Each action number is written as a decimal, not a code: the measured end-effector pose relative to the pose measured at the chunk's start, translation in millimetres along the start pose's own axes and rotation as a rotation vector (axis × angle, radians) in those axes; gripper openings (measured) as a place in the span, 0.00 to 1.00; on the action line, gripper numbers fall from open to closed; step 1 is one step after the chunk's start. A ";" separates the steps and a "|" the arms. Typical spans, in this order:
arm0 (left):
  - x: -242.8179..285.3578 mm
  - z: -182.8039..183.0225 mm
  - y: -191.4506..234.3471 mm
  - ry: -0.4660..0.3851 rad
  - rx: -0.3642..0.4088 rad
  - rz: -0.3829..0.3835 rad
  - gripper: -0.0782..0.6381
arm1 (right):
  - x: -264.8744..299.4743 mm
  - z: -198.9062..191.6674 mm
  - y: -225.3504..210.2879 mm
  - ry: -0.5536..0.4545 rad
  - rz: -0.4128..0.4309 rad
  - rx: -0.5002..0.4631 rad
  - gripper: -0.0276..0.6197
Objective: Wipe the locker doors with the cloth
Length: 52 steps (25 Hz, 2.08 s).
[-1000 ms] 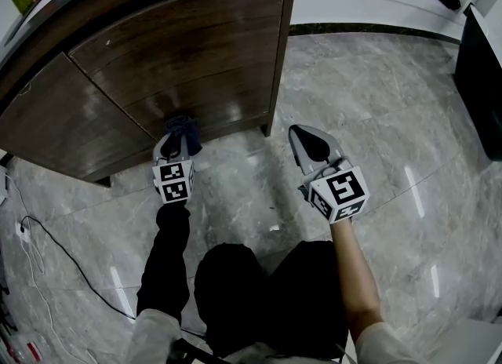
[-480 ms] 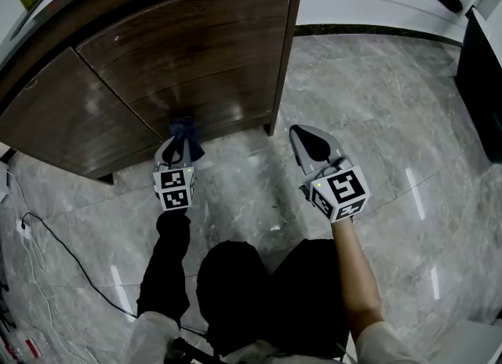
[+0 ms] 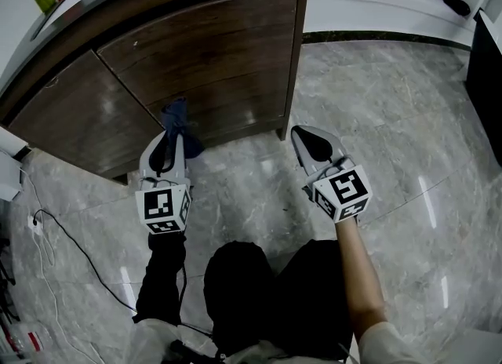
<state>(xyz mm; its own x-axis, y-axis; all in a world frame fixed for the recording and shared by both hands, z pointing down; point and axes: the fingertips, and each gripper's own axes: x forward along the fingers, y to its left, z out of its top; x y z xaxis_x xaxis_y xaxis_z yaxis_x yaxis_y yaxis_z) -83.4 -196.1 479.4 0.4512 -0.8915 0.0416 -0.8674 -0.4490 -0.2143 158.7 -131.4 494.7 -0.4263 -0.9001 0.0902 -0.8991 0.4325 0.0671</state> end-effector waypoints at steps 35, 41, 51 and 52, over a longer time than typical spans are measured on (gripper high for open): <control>40.3 105.9 105.3 -0.155 0.054 0.235 0.21 | 5.2 19.7 0.6 -0.041 0.021 -0.008 0.05; 41.0 77.9 102.2 -0.126 0.033 0.244 0.21 | 5.4 14.9 2.8 -0.031 0.024 -0.003 0.05; 42.5 33.0 94.1 -0.086 0.004 0.249 0.21 | 8.6 7.5 5.3 -0.014 0.028 -0.004 0.05; 42.4 27.6 93.2 -0.079 -0.002 0.249 0.21 | 9.1 7.2 6.0 -0.013 0.029 -0.004 0.05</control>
<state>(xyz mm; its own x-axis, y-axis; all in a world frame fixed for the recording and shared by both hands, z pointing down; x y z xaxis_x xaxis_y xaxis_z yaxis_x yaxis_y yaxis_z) -139.4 -274.0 434.3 0.2391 -0.9669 -0.0889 -0.9541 -0.2169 -0.2066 148.7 -137.5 488.9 -0.4531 -0.8880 0.0790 -0.8861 0.4583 0.0692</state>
